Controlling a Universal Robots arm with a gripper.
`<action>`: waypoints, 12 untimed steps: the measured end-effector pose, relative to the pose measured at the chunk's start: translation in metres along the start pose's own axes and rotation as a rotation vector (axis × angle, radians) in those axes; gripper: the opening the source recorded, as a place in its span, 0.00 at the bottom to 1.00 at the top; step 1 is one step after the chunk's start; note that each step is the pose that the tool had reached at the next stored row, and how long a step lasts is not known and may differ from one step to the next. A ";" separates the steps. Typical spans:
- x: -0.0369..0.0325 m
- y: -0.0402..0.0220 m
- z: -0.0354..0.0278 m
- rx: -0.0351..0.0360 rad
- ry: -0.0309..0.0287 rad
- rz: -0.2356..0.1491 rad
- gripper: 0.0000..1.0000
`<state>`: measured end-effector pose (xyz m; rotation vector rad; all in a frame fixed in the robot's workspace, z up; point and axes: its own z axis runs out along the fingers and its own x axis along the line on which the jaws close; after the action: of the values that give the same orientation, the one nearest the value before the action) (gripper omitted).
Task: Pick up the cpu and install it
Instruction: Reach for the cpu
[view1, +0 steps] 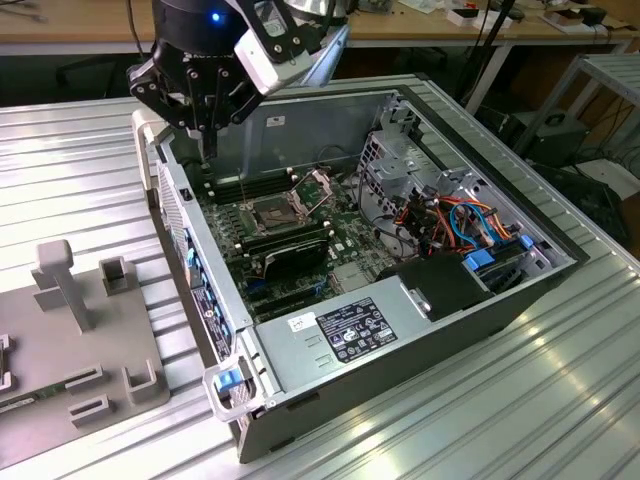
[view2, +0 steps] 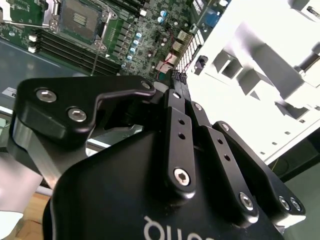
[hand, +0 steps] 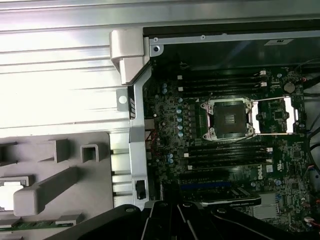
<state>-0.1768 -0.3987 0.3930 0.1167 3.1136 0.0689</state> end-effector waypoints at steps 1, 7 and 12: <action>0.0007 0.0000 0.0000 -0.0001 -0.0001 0.000 0.11; 0.0013 -0.0001 -0.0001 0.0001 0.0001 0.000 0.11; 0.0070 -0.0005 -0.0002 0.0000 0.0001 0.000 0.11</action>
<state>-0.1839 -0.3987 0.3930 0.1166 3.1137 0.0689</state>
